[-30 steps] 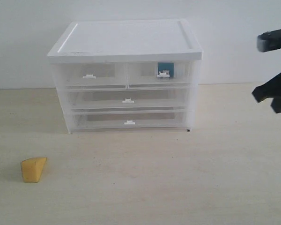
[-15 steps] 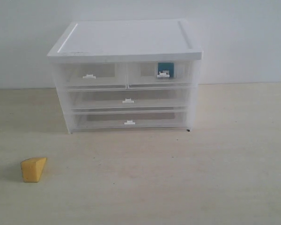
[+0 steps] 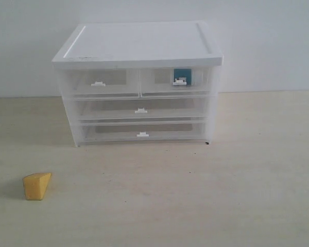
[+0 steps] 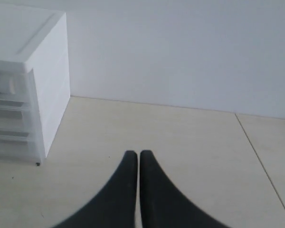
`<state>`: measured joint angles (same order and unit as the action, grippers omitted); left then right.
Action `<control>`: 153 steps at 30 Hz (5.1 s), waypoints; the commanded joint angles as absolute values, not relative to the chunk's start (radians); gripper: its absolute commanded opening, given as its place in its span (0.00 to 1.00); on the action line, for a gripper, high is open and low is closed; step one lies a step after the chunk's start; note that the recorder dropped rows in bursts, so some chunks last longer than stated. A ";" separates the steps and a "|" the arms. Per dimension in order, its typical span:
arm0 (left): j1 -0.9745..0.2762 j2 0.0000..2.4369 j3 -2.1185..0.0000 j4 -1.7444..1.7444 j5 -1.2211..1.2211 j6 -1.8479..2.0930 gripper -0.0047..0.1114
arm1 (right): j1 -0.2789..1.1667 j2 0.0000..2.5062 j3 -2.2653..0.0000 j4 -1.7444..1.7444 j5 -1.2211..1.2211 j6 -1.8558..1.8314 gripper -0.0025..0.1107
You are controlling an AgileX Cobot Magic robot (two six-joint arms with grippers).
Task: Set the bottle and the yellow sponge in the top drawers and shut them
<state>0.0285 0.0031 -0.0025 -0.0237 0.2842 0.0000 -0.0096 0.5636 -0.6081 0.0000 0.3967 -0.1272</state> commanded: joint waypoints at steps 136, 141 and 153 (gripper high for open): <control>-0.105 1.015 -0.362 0.207 -0.617 -0.257 0.08 | -0.009 0.021 0.000 0.000 0.324 0.000 0.02; -0.180 1.117 -0.362 0.094 -0.668 -0.159 0.08 | -0.009 0.021 0.000 0.000 0.324 0.000 0.02; -0.396 1.366 -0.369 -0.168 -0.883 0.039 0.08 | -0.009 0.021 0.000 0.000 0.324 0.000 0.02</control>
